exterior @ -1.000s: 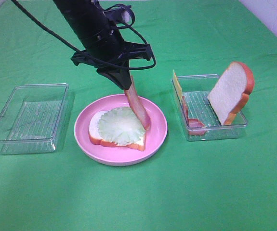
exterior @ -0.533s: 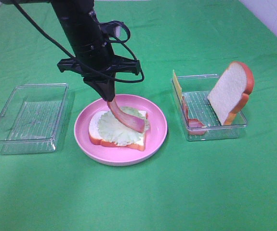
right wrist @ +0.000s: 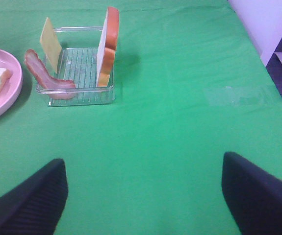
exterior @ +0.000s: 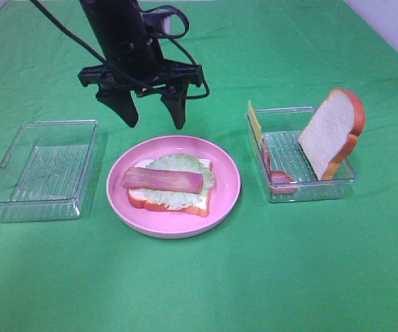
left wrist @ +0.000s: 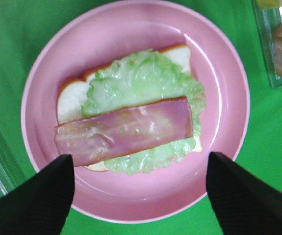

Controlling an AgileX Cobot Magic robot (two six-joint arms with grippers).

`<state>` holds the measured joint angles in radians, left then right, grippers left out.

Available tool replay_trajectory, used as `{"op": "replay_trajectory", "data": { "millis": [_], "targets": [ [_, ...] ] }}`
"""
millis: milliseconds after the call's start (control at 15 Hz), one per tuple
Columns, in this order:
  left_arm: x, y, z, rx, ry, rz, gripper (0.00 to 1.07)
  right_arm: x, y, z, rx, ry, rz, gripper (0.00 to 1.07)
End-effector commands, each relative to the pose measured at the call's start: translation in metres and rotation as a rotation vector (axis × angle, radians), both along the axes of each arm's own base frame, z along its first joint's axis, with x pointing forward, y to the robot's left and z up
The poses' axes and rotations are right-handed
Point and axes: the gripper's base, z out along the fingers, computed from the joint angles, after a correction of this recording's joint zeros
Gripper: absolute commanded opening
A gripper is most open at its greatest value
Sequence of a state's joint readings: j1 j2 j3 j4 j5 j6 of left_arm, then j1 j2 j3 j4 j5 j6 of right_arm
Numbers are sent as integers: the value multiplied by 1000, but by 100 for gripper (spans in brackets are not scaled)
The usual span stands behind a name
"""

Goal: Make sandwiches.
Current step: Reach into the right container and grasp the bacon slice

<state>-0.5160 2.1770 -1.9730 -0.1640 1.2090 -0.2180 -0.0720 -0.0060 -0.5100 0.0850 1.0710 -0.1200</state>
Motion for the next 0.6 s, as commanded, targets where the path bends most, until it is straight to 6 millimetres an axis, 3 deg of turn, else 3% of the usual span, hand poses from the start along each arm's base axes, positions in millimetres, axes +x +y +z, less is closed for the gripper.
{"op": "replay_trajectory", "data": {
  "millis": [67, 333, 467, 533, 600],
  "targets": [
    [-1, 1, 21, 14, -16, -22, 74, -1, 0, 0, -15, -18, 4, 81],
    [-17, 16, 90, -4, -198, -56, 74, -1, 0, 0, -15, -18, 4, 81],
    [-37, 31, 126, -5, -275, -45, 74, -1, 0, 0, -15, -18, 4, 81],
    [-42, 34, 132, -7, -286, -45, 74, -1, 0, 0, -15, -18, 4, 81],
    [-62, 48, 152, -4, -326, -40, 74, -1, 0, 0, -15, -18, 4, 81]
  ]
}}
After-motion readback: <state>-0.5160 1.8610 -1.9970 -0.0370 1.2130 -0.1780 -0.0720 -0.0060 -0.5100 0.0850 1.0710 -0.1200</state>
